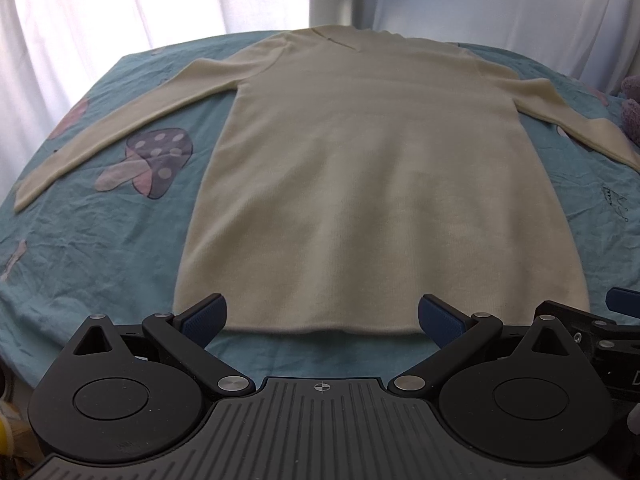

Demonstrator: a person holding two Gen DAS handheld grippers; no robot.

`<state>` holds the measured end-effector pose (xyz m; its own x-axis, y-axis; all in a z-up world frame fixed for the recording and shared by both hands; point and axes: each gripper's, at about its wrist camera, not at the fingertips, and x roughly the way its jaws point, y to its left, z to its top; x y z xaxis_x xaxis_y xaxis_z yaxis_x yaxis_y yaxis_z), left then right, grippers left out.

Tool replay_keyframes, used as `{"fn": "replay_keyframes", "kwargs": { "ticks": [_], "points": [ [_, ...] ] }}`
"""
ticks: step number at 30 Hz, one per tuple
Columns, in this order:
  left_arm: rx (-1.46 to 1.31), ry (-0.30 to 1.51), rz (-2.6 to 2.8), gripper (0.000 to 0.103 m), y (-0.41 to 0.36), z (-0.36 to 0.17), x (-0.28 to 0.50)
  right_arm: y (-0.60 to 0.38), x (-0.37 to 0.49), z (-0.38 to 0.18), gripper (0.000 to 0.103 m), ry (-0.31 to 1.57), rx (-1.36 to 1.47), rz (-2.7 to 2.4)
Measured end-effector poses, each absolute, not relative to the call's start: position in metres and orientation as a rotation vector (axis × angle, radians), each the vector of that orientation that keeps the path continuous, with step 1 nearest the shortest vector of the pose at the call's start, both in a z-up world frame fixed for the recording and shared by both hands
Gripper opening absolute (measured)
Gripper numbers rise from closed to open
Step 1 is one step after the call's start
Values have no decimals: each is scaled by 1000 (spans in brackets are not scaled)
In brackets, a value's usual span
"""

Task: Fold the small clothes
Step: 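Reach the right tool to the sleeve cuff and grasp it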

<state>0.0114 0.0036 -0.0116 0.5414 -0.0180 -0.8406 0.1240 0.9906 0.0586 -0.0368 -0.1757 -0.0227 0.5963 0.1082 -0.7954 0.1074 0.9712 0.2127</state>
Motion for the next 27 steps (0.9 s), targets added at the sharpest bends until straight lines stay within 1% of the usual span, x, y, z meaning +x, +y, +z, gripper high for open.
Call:
{"fn": "replay_keyframes", "kwargs": {
  "ticks": [7, 13, 16, 20, 22, 24, 25, 26, 27],
  "points": [
    [108, 979, -102, 103, -3, -8, 24, -229, -40, -34, 99, 766, 533, 93],
    [73, 947, -120, 103, -7, 4, 52, -340, -34, -45, 99, 638, 855, -165],
    [56, 939, -132, 103, -10, 5, 72, -398, -35, -52, 99, 530, 963, -298],
    [35, 948, -152, 103, -11, -3, 99, -457, -30, -58, 98, 429, 1038, -473],
    [26, 951, -157, 103, -9, -8, 112, -483, -28, -62, 88, 398, 1074, -562],
    [19, 950, -158, 103, -7, -12, 123, -505, -24, -68, 71, 382, 1114, -634],
    [13, 952, -160, 103, -5, -14, 129, -518, -20, -74, 66, 387, 1147, -681],
    [5, 954, -164, 103, -4, -16, 134, -525, -18, -82, 54, 380, 1175, -712],
    [-1, 960, -168, 103, -2, -18, 139, -532, -18, -87, 46, 366, 1208, -726]
  ]
}}
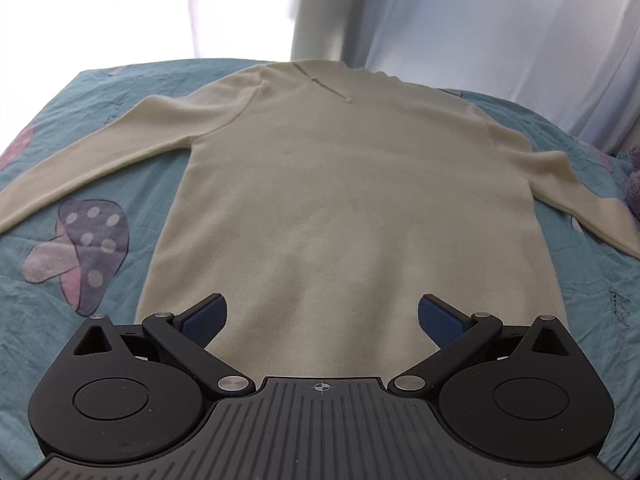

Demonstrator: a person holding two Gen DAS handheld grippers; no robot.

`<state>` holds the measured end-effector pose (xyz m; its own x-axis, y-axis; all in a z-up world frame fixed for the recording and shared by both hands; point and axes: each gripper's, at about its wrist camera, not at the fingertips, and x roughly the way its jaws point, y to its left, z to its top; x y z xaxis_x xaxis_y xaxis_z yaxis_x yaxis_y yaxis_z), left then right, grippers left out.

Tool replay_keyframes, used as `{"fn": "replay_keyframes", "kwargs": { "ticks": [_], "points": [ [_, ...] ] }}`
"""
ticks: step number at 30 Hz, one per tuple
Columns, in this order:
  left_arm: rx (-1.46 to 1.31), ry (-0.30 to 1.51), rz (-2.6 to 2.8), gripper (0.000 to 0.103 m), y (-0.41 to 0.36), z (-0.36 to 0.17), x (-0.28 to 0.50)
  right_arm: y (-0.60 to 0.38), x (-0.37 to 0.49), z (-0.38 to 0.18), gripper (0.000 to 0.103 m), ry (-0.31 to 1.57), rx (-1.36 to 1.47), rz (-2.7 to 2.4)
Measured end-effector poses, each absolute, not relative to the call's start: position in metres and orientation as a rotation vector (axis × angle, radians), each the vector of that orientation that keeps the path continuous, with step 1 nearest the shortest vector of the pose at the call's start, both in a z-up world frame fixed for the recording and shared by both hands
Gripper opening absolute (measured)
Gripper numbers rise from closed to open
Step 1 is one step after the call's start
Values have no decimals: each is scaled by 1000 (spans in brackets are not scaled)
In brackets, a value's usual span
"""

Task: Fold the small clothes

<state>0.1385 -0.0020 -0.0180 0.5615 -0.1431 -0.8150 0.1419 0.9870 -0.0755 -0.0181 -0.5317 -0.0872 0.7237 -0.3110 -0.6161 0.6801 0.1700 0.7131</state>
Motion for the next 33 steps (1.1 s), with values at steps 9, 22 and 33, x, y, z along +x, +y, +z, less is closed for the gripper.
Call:
{"fn": "replay_keyframes", "kwargs": {
  "ticks": [9, 22, 33],
  "points": [
    [-5, 1037, -180, 103, -9, -46, 162, -561, -8, -104, 28, 290, 1225, -801],
    [-138, 1009, -161, 103, -22, -30, 163, -513, 43, -37, 6, 364, 649, -651],
    [-259, 914, -427, 103, -40, -10, 233, -286, 144, -23, 35, 553, 247, 41]
  ]
}}
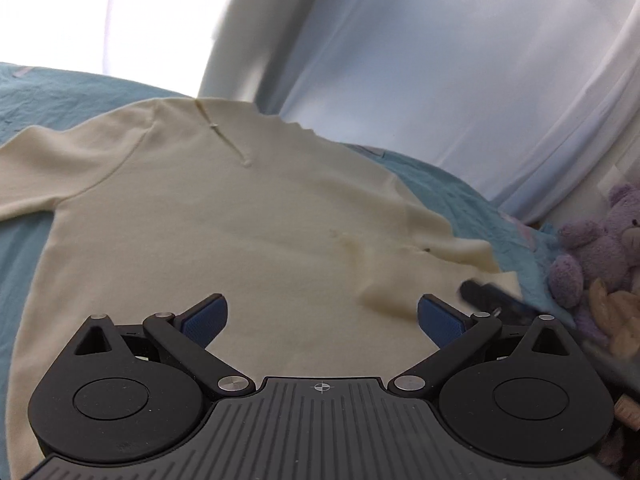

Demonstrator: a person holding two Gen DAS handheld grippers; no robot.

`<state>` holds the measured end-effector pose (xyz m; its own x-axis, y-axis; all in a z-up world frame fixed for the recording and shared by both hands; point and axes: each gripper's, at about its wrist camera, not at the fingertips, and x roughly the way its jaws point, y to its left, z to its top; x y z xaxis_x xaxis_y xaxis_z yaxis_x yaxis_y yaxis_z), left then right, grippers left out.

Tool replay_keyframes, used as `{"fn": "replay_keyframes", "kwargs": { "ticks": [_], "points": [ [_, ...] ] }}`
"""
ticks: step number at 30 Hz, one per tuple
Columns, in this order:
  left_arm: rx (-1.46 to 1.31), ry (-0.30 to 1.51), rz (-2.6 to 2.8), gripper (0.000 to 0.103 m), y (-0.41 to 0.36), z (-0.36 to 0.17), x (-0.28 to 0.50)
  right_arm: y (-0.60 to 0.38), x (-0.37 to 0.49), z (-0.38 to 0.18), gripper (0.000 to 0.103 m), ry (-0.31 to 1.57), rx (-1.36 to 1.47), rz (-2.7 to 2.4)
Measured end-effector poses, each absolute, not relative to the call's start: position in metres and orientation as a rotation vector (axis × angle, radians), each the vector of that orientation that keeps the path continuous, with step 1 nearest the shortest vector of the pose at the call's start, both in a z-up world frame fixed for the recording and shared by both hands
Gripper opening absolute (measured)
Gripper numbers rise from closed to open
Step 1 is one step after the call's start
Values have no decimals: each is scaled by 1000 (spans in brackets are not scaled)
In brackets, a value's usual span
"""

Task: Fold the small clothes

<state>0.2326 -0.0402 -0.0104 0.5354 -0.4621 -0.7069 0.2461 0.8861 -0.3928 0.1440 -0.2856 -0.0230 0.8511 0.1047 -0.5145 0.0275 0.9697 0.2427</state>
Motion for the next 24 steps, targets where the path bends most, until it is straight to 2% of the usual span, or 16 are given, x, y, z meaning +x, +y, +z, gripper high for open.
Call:
{"fn": "replay_keyframes", "kwargs": {
  "ticks": [8, 11, 13, 17, 18, 20, 23, 24],
  "points": [
    [-403, 1038, -614, 101, -67, -48, 300, -319, 109, -46, 37, 658, 378, -72],
    [-367, 1077, -647, 91, -88, -57, 314, -335, 94, -46, 41, 649, 439, -126],
    [-330, 1107, -660, 78, -101, -66, 322, -340, 87, -47, 41, 643, 466, -146],
    [-325, 1132, -684, 73, -112, -77, 332, -344, 80, -47, 42, 649, 483, -161],
    [-327, 1138, -678, 69, -114, -76, 333, -345, 79, -47, 43, 647, 484, -163],
    [-343, 1158, -716, 51, -121, -77, 334, -346, 80, -47, 43, 647, 487, -167],
    [-284, 1191, -731, 22, -135, -83, 332, -347, 83, -48, 43, 650, 494, -165],
    [-248, 1189, -719, 6, -139, -85, 331, -346, 86, -49, 43, 652, 494, -165]
  ]
}}
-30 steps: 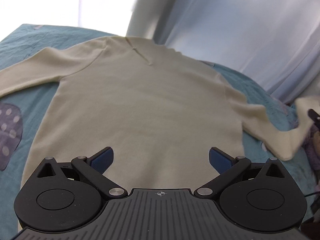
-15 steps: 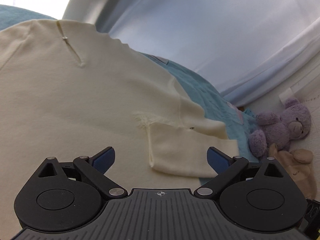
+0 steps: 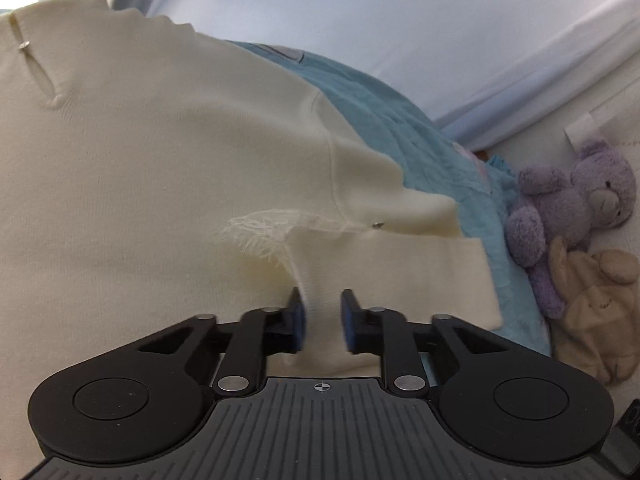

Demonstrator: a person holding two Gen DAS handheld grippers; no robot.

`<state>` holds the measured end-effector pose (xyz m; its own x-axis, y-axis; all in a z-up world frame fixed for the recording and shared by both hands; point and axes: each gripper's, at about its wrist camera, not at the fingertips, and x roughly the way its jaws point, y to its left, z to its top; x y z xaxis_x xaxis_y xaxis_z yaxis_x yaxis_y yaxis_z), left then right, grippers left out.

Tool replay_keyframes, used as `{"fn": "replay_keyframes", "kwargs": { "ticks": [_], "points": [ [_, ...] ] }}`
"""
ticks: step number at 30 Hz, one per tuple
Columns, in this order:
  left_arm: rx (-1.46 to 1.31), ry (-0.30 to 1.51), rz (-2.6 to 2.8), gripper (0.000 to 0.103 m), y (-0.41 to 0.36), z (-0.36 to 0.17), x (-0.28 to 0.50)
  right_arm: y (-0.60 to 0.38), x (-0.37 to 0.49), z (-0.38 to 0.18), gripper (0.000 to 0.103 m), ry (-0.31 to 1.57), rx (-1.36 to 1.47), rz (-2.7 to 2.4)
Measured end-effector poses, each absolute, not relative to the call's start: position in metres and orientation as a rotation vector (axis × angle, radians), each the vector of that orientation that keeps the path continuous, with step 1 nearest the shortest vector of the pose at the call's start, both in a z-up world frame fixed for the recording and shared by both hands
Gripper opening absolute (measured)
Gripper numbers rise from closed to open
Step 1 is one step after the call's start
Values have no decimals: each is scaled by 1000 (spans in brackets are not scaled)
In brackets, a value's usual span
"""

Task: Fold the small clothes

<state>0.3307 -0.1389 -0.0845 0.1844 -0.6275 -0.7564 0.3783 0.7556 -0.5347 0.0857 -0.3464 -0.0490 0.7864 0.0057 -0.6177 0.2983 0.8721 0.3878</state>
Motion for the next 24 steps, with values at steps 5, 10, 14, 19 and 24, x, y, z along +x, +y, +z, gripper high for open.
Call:
{"fn": "replay_keyframes", "kwargs": {
  "ticks": [5, 10, 14, 19, 24],
  "points": [
    [-225, 1106, -704, 5, -129, -62, 327, -343, 93, -48, 44, 659, 487, -146],
    [-170, 928, -632, 5, -84, -18, 332, -343, 103, -46, 44, 653, 497, -125],
    [-53, 887, -445, 6, -42, -19, 344, -342, 115, -45, 47, 650, 506, -99],
    [-41, 932, -252, 11, 2, -52, 359, -339, 130, -53, 48, 689, 531, -73],
    [-212, 929, -318, 42, 15, -70, 363, -342, 144, -57, 48, 699, 581, -57]
  ]
}}
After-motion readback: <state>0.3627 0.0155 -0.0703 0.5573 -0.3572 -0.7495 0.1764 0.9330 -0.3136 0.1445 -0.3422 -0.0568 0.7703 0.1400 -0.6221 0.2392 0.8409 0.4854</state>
